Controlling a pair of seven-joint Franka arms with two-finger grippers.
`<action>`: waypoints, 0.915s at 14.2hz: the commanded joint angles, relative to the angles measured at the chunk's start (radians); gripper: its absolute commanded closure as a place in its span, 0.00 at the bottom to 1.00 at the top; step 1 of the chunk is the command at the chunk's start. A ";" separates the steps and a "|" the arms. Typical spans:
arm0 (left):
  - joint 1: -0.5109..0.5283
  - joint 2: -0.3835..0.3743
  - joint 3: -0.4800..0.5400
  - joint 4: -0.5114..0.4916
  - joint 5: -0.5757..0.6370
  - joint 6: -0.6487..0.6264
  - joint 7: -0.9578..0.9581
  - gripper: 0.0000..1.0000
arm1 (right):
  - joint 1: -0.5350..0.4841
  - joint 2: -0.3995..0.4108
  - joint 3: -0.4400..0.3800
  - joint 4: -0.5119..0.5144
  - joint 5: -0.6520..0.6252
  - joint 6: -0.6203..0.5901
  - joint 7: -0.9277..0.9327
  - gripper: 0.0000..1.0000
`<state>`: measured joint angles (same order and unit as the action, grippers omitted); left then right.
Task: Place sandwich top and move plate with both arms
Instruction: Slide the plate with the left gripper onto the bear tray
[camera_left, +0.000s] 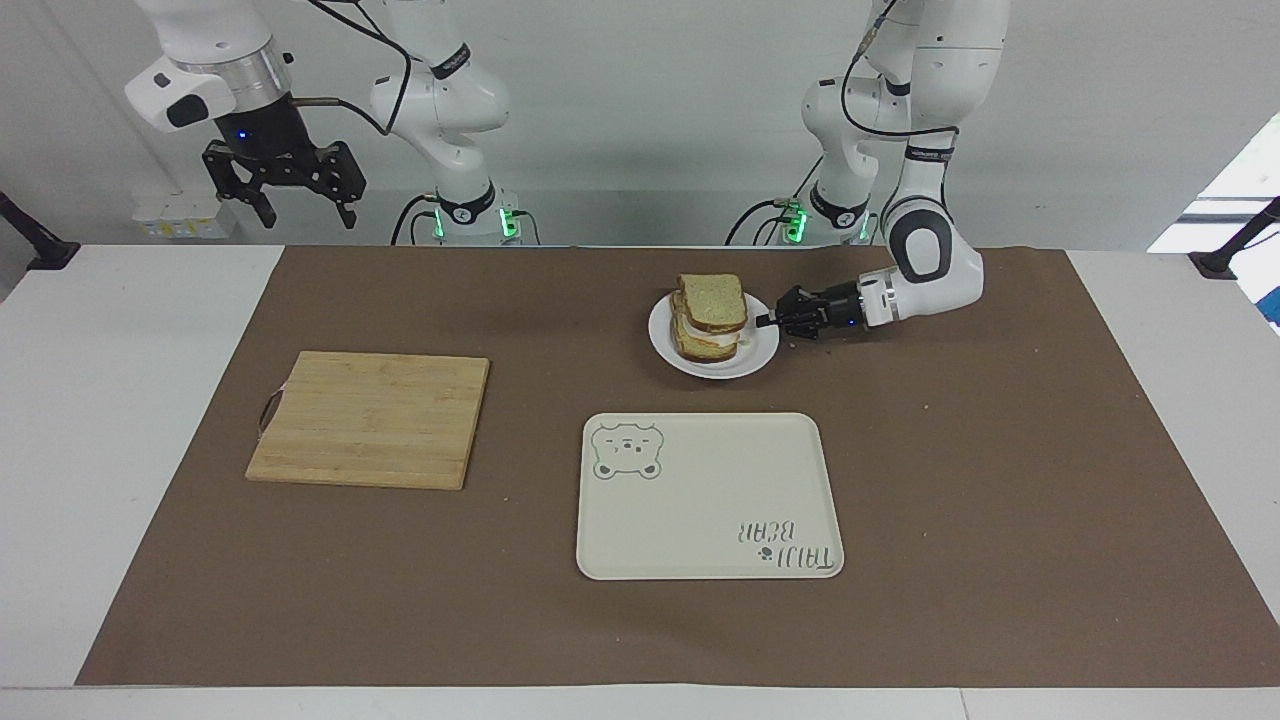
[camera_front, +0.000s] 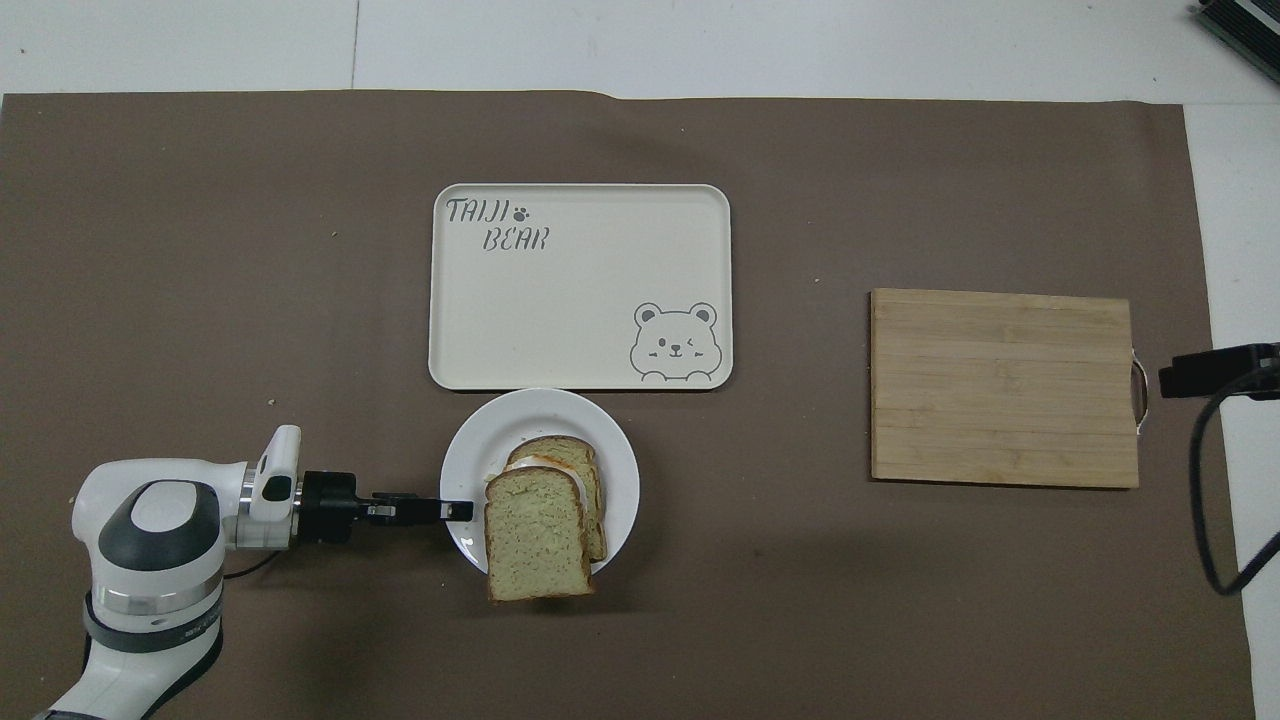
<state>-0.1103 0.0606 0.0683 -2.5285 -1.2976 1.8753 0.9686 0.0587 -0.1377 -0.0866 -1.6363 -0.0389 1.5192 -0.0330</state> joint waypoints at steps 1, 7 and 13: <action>0.021 0.067 -0.002 0.133 -0.006 -0.070 -0.086 1.00 | -0.007 -0.010 0.001 0.003 0.019 -0.013 -0.024 0.00; 0.052 0.203 -0.001 0.433 0.086 -0.098 -0.296 1.00 | -0.007 -0.010 0.001 0.003 0.019 -0.013 -0.024 0.00; 0.012 0.309 -0.045 0.603 0.121 0.045 -0.421 1.00 | -0.007 -0.010 0.001 0.003 0.019 -0.013 -0.024 0.00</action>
<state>-0.0766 0.3250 0.0439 -1.9925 -1.1878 1.8787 0.5949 0.0587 -0.1377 -0.0866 -1.6363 -0.0389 1.5192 -0.0330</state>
